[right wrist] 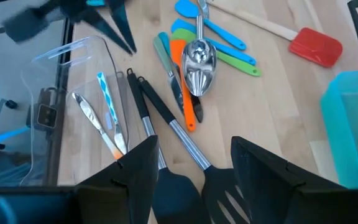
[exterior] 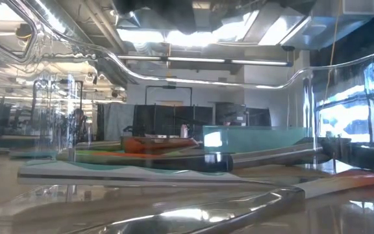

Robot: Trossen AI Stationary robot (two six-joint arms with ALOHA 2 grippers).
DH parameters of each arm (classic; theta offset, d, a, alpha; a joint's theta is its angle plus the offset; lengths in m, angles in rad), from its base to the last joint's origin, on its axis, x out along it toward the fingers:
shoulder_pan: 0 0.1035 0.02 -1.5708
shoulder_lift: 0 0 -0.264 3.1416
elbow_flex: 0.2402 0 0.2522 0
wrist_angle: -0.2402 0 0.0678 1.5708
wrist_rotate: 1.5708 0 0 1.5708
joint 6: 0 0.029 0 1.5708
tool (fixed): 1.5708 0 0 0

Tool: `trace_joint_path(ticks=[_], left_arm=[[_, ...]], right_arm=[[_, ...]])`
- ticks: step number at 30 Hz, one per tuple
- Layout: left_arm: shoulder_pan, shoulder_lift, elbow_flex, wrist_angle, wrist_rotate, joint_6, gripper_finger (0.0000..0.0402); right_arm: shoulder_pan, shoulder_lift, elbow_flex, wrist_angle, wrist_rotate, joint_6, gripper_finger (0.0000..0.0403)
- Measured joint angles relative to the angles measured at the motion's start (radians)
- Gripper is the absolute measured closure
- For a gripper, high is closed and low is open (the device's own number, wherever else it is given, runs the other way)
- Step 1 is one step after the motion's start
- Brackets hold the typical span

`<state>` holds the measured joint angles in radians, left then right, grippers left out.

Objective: Pick & Place Kitchen Items
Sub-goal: Put the green table knife into the transparent bin

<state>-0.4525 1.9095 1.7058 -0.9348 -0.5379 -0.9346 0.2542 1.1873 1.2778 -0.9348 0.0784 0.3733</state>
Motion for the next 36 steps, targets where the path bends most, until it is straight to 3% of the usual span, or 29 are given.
trace_joint_path(ticks=[7, 12, 22, 30, 36], left_arm=[[-0.038, -0.136, -0.186, 0.002, -0.118, -0.233, 0.0391], [-0.046, -0.267, -0.344, 0.071, -0.118, -0.284, 0.0397], [-0.023, -0.514, -0.581, -0.252, 0.062, -0.463, 0.04], [-0.031, -0.758, -0.864, -0.241, 0.151, -0.623, 0.0399], [-0.02, -0.85, -0.965, -0.239, 0.203, -0.544, 0.0398]], right_arm=[[-0.006, 0.0, 0.0, 0.001, 0.0, -0.007, 0.02], [-0.006, 0.002, 0.0, 0.003, 0.0, 0.005, 0.02], [-0.006, 0.003, 0.0, 0.01, 0.006, 0.008, 0.02], [-0.05, 0.038, 0.0, 0.125, 0.049, 0.046, 0.02], [-0.112, 0.108, 0.0, 0.17, 0.003, 0.066, 0.02]])
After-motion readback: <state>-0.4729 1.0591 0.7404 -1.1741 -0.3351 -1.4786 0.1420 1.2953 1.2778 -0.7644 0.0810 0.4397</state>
